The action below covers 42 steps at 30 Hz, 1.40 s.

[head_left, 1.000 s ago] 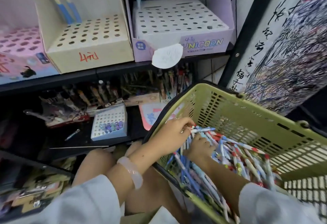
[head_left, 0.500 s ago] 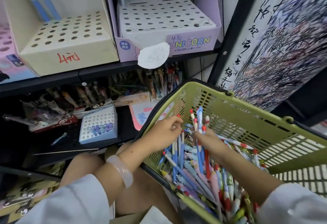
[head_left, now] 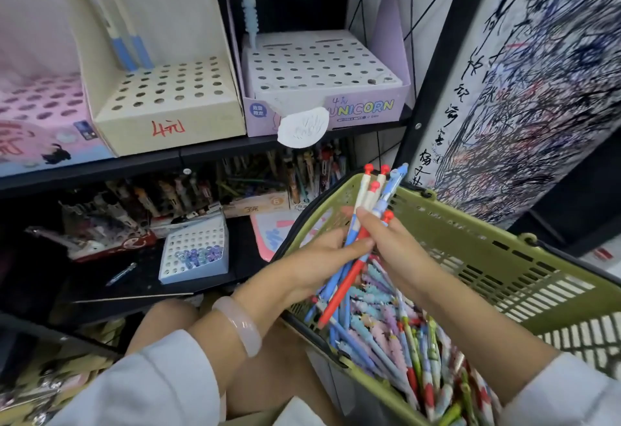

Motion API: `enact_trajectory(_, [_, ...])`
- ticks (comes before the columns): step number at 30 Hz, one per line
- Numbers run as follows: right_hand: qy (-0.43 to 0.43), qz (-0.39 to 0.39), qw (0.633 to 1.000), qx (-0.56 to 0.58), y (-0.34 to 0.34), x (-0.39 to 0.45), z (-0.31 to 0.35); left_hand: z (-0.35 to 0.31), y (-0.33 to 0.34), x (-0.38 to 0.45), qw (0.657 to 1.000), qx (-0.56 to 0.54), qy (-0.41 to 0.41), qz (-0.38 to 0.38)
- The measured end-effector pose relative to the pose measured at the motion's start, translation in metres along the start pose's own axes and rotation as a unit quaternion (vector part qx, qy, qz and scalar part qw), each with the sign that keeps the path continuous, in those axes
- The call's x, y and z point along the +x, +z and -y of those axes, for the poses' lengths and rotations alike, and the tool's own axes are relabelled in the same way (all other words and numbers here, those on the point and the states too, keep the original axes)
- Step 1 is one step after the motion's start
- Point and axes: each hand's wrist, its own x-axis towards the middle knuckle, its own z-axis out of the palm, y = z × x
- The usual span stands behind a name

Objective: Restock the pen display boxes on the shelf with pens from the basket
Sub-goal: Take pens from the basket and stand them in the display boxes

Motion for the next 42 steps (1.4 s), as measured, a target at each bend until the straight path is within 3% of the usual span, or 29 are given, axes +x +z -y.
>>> enact_trajectory(4, [-0.015, 0.066, 0.998, 0.012, 0.012, -0.005, 0.021, -0.009, -0.004, -0.012, 0.996, -0.07, 0.048, 0.014])
enact_trajectory(9, [-0.079, 0.063, 0.991, 0.083, 0.03, -0.002, 0.044, -0.019, -0.016, -0.023, 0.987, -0.123, 0.103, 0.029])
enact_trajectory(15, [-0.166, -0.022, 0.985, 0.031, 0.046, 0.021, 0.09, -0.033, -0.047, -0.047, 0.989, -0.063, 0.129, -0.029])
enact_trajectory(20, [-0.2, 0.001, 0.98, -0.017, 0.079, 0.036, 0.119, -0.046, -0.072, -0.068, 0.986, -0.029, 0.132, -0.097])
enact_trajectory(24, [-0.221, 0.077, 0.972, 0.007, 0.107, 0.042, 0.133, -0.056, -0.104, -0.09, 0.979, -0.031, 0.148, -0.136])
enact_trajectory(28, [-0.249, 0.057, 0.967, -0.009, 0.146, 0.055, 0.164, -0.066, -0.134, -0.115, 0.972, -0.02, 0.173, -0.16])
enact_trajectory(32, [-0.289, 0.038, 0.956, 0.0, 0.192, 0.073, 0.206, -0.077, -0.17, -0.151, 0.947, -0.046, 0.203, -0.246])
enact_trajectory(36, [-0.334, 0.053, 0.94, -0.036, 0.249, 0.091, 0.234, -0.082, -0.208, -0.185, 0.896, -0.064, 0.228, -0.376])
enact_trajectory(42, [-0.331, 0.04, 0.929, -0.163, 0.321, 0.128, 0.239, -0.086, -0.252, -0.231, 0.854, -0.087, 0.279, -0.429])
